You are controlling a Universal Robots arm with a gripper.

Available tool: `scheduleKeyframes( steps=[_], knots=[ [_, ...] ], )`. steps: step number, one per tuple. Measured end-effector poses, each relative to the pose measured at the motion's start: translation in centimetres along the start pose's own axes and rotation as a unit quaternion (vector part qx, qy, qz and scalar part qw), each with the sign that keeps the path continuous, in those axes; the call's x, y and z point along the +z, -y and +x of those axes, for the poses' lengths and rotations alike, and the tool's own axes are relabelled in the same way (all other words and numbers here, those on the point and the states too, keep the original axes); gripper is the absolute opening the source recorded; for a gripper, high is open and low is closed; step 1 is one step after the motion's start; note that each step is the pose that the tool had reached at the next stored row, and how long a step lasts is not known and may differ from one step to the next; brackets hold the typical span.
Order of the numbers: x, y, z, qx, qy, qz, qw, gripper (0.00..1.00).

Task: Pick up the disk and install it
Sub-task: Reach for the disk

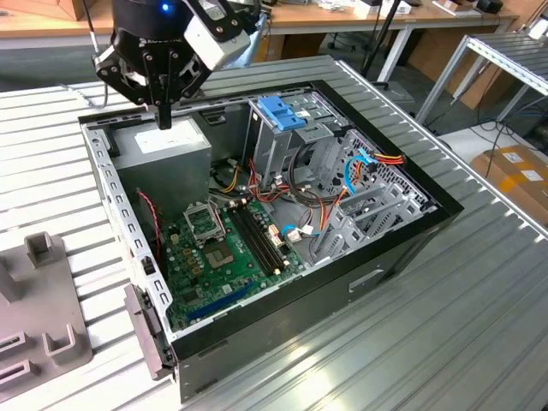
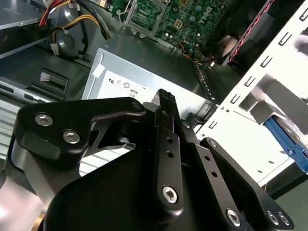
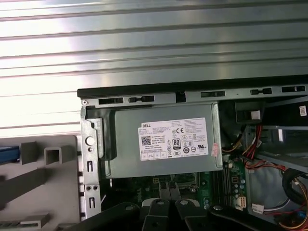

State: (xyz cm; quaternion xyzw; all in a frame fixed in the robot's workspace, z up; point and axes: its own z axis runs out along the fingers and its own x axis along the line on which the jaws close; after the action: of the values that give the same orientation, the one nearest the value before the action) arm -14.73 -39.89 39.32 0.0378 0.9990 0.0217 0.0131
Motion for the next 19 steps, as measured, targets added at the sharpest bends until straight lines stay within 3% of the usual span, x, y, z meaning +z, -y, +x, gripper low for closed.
scheduleKeyframes(
  steps=[7, 13, 17, 19],
  knots=[
    [-0.04, 0.13, 1.72, 0.000, 0.0000, 0.0000, 1.00000, 0.11],
    [-0.09, 0.33, 4.36, 0.000, 0.0000, 0.0000, 1.00000, 0.11],
    [-0.10, 0.40, 5.21, 0.000, 0.0000, 0.0000, 1.00000, 0.11],
    [-0.12, 0.47, 6.26, 0.000, 0.0000, 0.0000, 1.00000, 0.11]
  ],
)
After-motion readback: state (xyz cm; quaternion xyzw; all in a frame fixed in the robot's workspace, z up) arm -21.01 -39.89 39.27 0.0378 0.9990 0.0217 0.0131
